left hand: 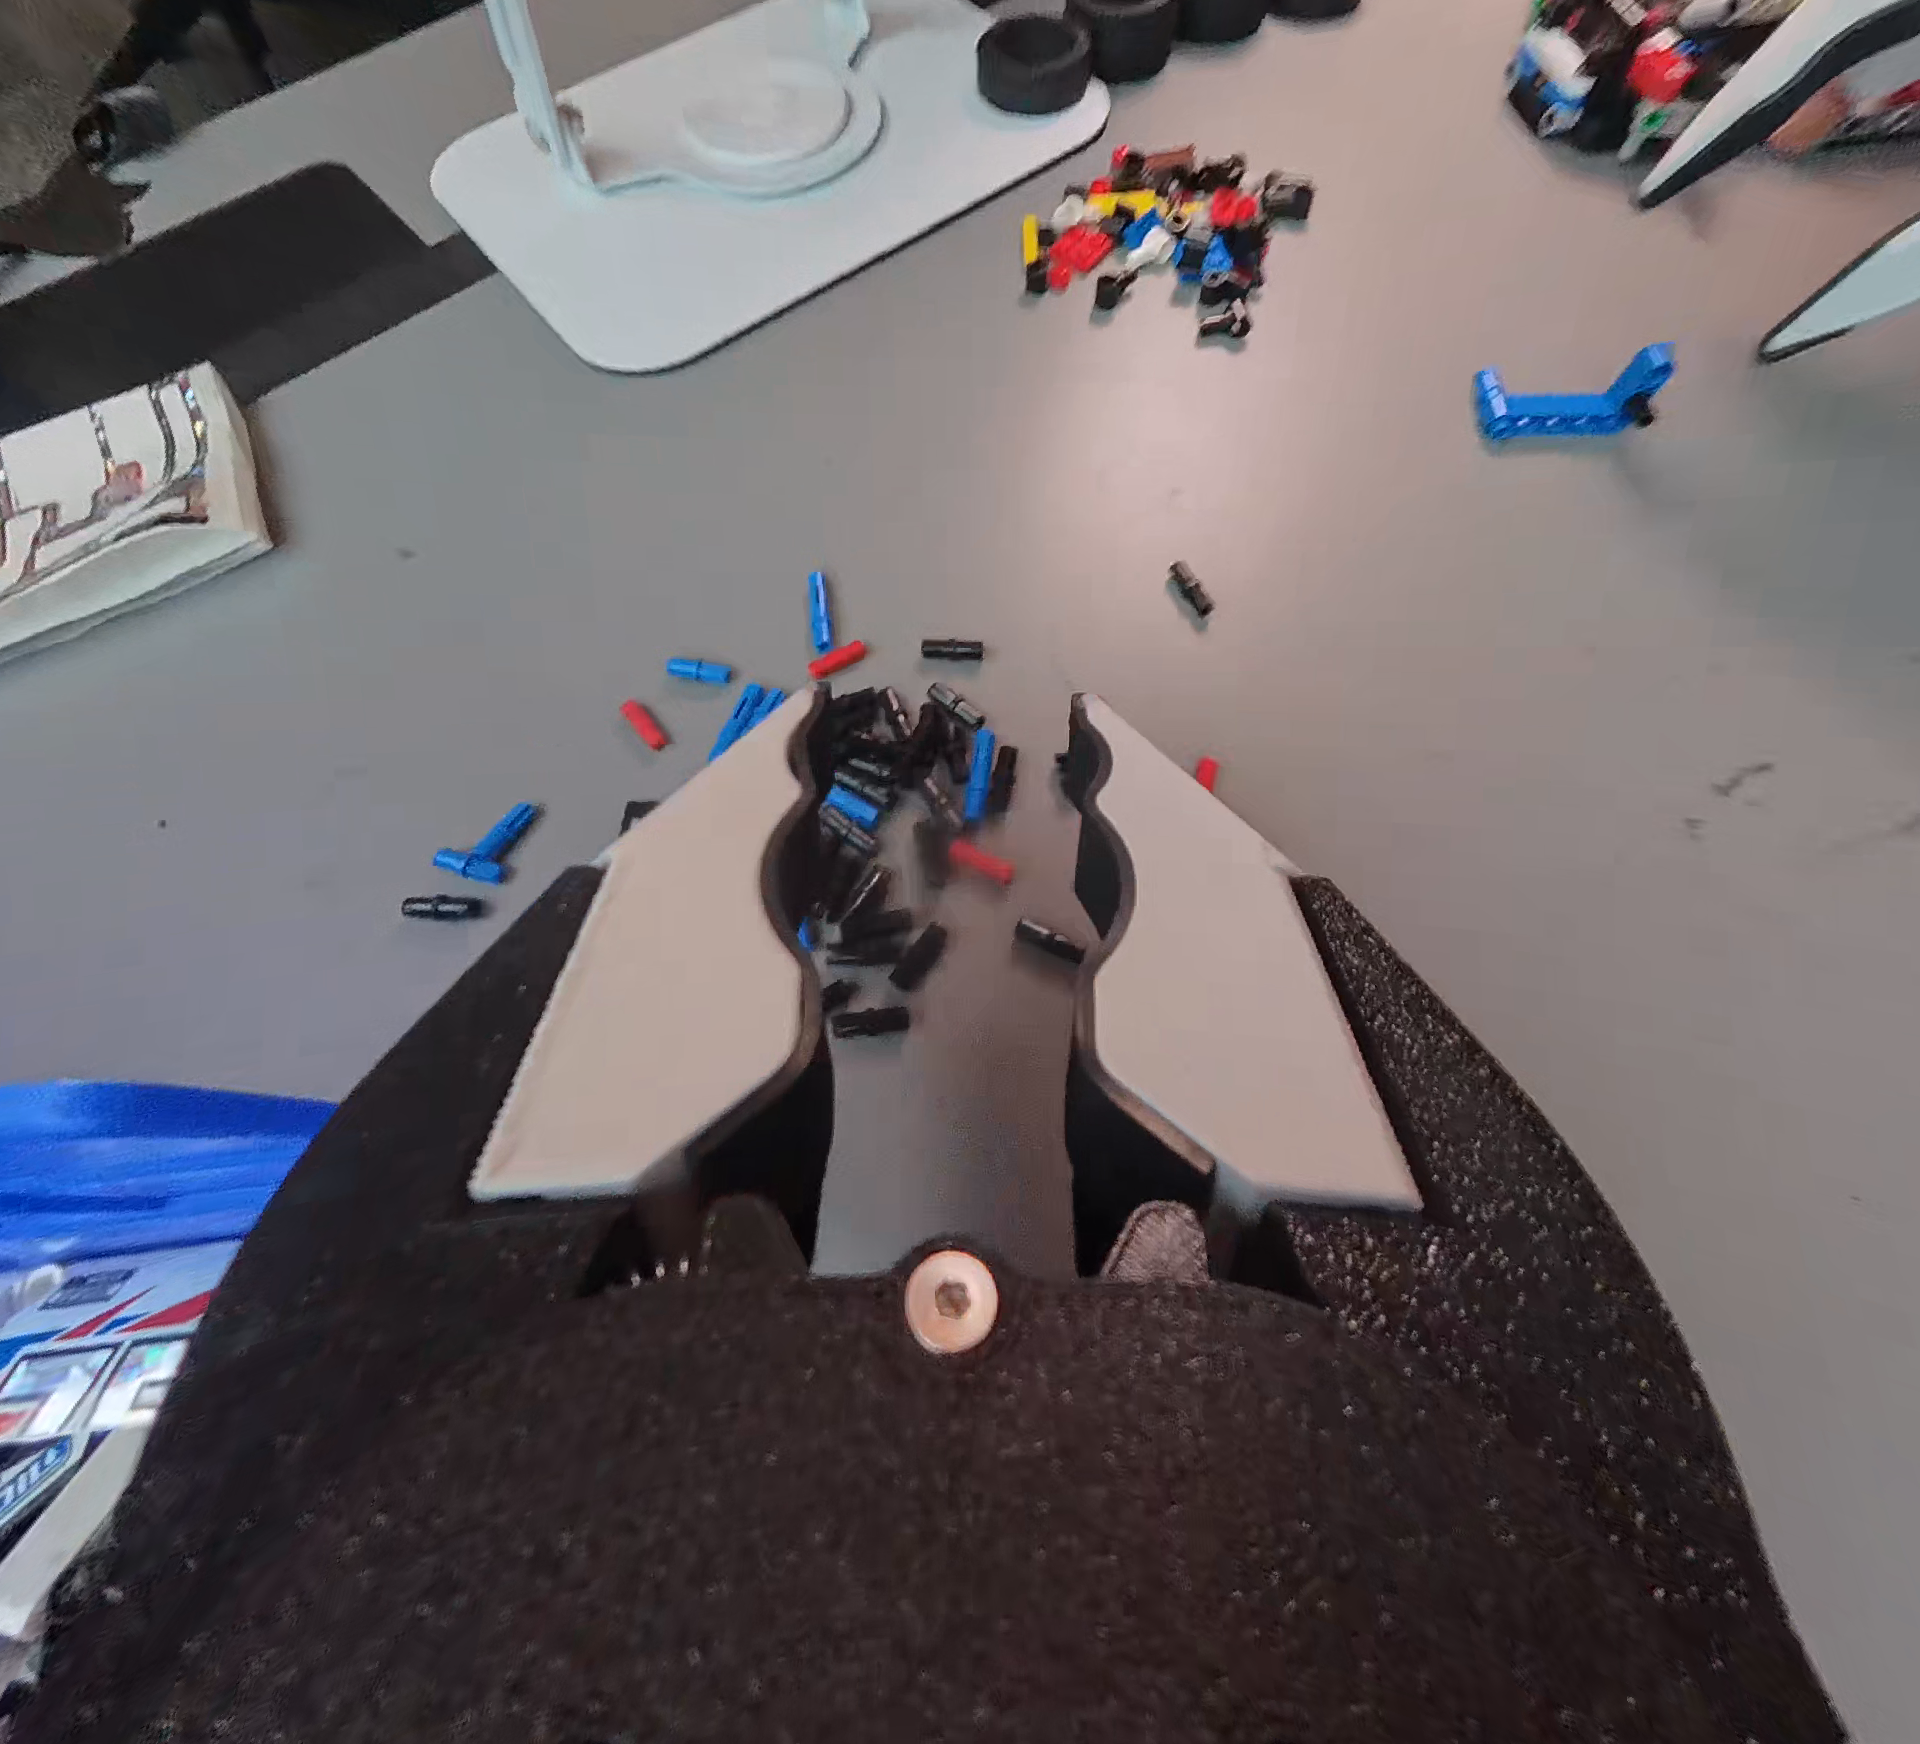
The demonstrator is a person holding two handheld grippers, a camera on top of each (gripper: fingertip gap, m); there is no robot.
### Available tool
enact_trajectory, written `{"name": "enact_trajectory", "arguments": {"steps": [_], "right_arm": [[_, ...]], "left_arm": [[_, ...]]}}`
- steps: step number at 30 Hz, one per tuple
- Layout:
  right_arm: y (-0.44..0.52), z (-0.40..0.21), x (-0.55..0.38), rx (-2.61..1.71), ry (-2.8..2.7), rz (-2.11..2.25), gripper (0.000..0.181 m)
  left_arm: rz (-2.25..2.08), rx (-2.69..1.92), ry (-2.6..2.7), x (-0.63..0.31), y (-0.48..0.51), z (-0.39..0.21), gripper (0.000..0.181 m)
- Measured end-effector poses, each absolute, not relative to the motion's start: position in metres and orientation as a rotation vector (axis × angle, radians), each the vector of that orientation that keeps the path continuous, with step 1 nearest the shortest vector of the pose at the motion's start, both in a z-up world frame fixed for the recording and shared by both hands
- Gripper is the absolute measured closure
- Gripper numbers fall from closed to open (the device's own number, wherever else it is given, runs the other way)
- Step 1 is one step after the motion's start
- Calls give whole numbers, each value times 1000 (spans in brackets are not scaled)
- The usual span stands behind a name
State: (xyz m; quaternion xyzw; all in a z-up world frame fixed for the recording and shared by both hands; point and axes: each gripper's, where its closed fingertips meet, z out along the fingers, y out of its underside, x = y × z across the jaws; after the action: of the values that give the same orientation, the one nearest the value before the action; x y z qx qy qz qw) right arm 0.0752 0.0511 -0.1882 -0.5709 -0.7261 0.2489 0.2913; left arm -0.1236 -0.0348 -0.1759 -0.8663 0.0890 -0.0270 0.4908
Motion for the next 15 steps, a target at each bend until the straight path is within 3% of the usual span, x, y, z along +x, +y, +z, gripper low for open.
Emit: {"name": "enact_trajectory", "arguments": {"steps": [4,6,10,15], "right_arm": [[44,-206,70,-1551,-1979,673,134],[41,-211,61,-1496,-1998,648,165],[12,-185,39,-1368,-1938,874,166],[-12,-135,14,-1568,-1598,1428,166]], "left_arm": [[-268,-1979,288,-82,-34,-155,141],[-370,-1957,342,-59,-33,-153,143],[-470,-1960,451,-26,-29,-155,146],[-435,-1817,634,6,-35,-133,151]]}}
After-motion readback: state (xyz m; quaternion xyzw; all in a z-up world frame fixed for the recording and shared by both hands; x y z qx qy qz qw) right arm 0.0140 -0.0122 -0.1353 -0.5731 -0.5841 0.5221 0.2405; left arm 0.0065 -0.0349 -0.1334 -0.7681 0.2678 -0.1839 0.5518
